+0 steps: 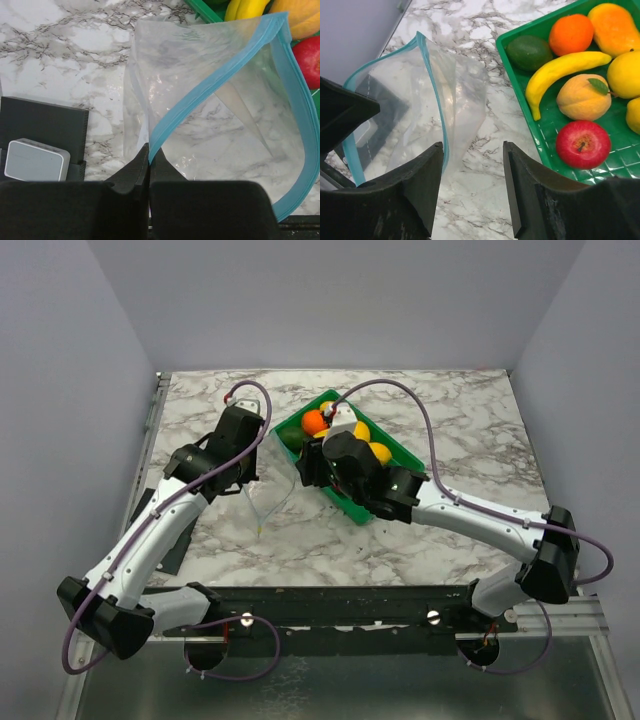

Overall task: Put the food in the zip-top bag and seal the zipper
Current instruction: Open the zipper of the food storage bag, then move the bin to the center of the board.

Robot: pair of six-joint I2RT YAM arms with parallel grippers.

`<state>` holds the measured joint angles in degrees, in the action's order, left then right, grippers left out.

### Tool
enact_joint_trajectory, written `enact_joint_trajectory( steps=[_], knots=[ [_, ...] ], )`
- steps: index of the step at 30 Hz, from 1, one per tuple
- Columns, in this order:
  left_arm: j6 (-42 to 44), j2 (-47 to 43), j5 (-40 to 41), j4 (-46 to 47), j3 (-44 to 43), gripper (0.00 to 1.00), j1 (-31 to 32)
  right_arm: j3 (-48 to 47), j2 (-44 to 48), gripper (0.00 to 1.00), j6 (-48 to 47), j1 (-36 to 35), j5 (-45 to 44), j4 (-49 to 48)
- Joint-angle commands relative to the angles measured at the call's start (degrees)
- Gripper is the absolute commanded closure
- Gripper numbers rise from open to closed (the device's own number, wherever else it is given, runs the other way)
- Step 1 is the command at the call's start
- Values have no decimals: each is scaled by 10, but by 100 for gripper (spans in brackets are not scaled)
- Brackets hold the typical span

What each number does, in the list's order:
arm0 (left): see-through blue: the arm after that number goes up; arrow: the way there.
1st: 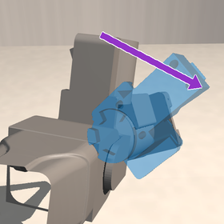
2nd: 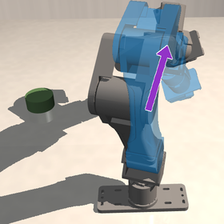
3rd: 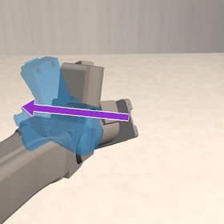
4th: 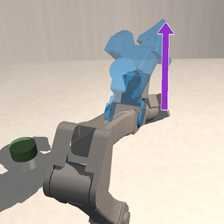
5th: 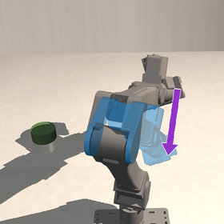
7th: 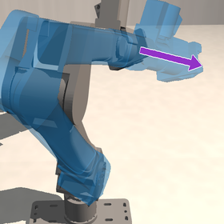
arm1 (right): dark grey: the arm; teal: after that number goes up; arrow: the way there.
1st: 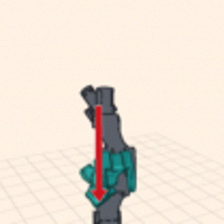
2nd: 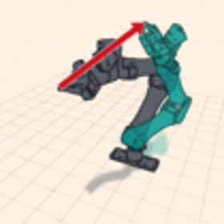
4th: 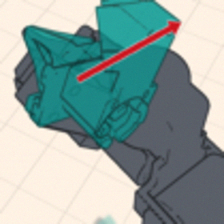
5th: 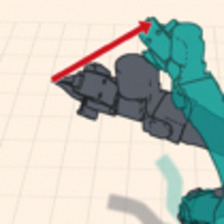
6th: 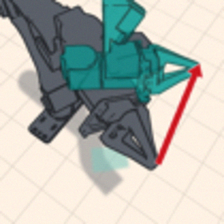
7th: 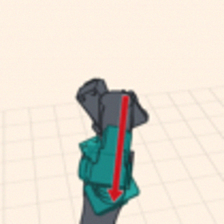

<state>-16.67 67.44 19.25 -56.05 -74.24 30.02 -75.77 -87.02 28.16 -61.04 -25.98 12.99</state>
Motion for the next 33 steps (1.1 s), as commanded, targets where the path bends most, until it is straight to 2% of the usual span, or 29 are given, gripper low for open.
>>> enact_joint_trajectory(
  steps=[1,7,14,21,33],
  knots=[
    [-3,10,59,24,7,100,1,-16,32,43,-24,1,-40,54],
    [-6,15,103,40,-1,100,1,18,68,41,-40,8,-85,111],
    [-3,21,132,68,-10,100,0,66,70,41,-55,31,13,149],
    [-5,29,169,94,1,100,1,67,21,41,-70,35,74,146],
    [-10,-26,220,185,104,100,0,-18,-104,40,-120,74,144,115]
  ],
)
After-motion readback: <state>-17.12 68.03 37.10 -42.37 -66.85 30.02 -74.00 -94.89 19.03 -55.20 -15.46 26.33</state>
